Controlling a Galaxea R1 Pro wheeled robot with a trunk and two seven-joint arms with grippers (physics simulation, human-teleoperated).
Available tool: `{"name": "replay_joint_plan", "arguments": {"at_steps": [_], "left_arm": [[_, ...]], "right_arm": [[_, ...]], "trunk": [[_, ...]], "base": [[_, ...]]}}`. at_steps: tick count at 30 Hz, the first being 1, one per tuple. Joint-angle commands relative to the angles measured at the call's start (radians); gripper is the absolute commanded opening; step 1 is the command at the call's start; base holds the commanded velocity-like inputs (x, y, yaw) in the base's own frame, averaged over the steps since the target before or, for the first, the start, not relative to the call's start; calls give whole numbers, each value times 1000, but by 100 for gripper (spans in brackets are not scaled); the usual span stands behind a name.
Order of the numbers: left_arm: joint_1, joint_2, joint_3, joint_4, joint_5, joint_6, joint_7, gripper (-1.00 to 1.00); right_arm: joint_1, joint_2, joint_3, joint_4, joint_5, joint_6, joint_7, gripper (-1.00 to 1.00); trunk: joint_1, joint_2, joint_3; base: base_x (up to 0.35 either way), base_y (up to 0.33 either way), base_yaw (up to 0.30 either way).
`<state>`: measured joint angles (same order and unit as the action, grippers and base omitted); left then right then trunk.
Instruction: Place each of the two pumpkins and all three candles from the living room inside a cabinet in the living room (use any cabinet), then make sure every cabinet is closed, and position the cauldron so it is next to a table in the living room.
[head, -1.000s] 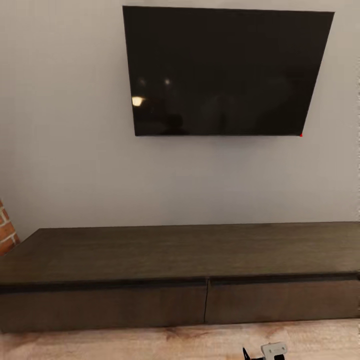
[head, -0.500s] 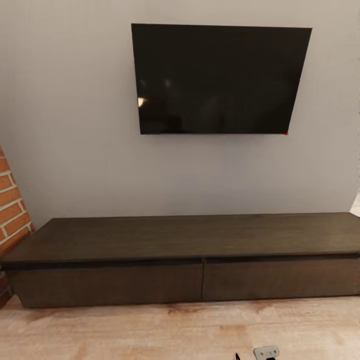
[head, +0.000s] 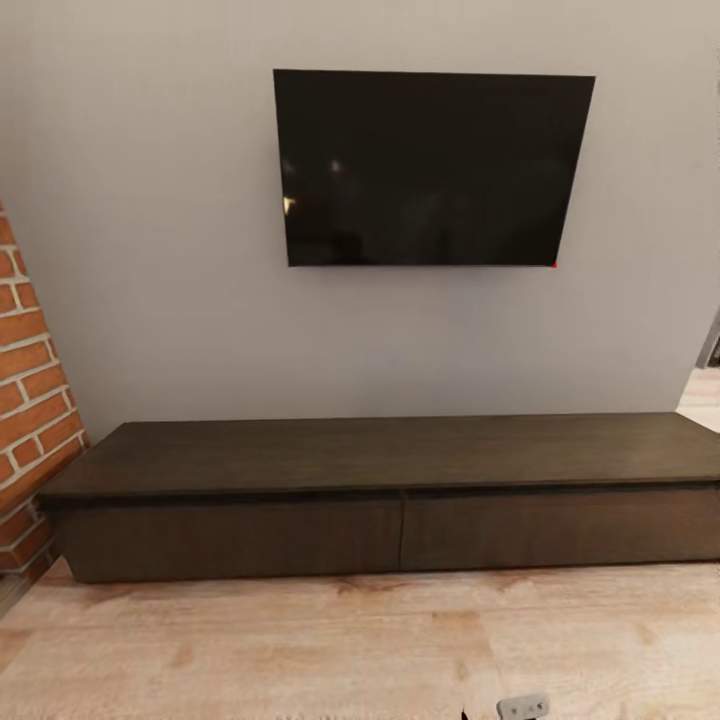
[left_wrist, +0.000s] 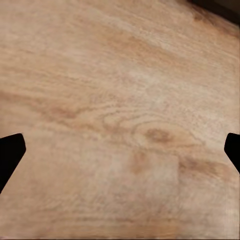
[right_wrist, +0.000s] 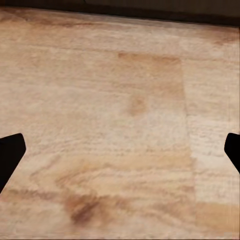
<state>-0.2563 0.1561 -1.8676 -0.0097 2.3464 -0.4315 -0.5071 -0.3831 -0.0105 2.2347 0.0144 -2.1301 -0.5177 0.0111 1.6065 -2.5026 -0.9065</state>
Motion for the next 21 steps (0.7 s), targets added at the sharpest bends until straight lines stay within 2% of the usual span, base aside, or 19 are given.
{"name": "replay_joint_plan", "arguments": {"at_steps": [1,11,16,18,21], "left_arm": [[-1,0,-8,-1,10,-3,-2,100],[-1,0,-8,-1,10,-3,-3,100],[-1,-1,-8,-1,10,-1,0,100],[-1,-1,-8,-1,10,-1,16,100],[-1,-1,-8,-1,10,-1,35,100]], "right_arm": [[0,0,8,-5,-10,-2,1,100],[0,4,9,-47,-4,-2,1,100],[0,33,12,-67,2,4,-5,100],[1,48,14,-79,23,7,-33,100],[1,52,14,-83,46,8,-58,100]], "trunk": [[-1,0,-1],[-1,0,-2],[-1,0,-8],[-1,0,-11],[-1,0,-16]], "base": [[-168,0,0],[-35,0,0],[-2,0,30],[0,0,56],[0,0,60]]}}
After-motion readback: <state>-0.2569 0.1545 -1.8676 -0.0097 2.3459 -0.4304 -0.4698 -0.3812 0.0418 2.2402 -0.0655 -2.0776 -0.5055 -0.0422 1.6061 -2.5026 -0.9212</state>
